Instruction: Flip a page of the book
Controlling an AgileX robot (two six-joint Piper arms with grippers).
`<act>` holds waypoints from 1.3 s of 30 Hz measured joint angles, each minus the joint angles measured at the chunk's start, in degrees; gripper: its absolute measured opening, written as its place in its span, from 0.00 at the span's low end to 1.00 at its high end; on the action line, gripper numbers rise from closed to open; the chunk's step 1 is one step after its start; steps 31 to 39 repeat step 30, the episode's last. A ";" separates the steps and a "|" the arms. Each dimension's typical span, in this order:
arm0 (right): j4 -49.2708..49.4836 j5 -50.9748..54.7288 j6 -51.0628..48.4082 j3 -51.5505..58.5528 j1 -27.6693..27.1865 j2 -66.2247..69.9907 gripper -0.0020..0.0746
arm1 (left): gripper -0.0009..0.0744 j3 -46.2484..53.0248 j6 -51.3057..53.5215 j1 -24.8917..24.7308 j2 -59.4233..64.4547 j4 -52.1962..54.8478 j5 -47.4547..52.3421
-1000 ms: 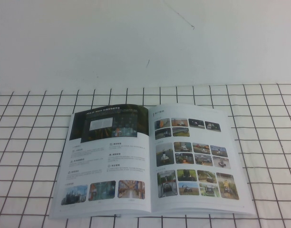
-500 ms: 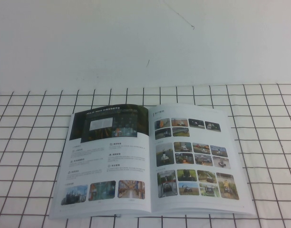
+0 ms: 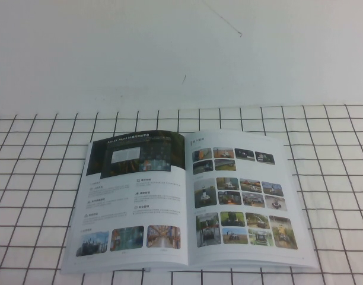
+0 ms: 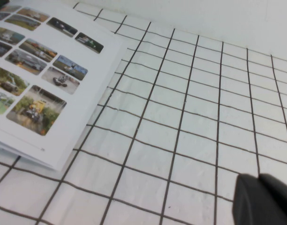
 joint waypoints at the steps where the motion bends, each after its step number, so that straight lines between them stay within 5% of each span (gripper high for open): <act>1: 0.02 0.00 -0.45 0.00 0.00 0.00 0.02 | 0.01 0.00 0.00 0.00 0.00 0.00 0.00; 39: -0.24 -0.09 -0.43 0.00 0.00 0.00 0.02 | 0.01 0.00 -0.11 0.00 0.00 0.00 0.00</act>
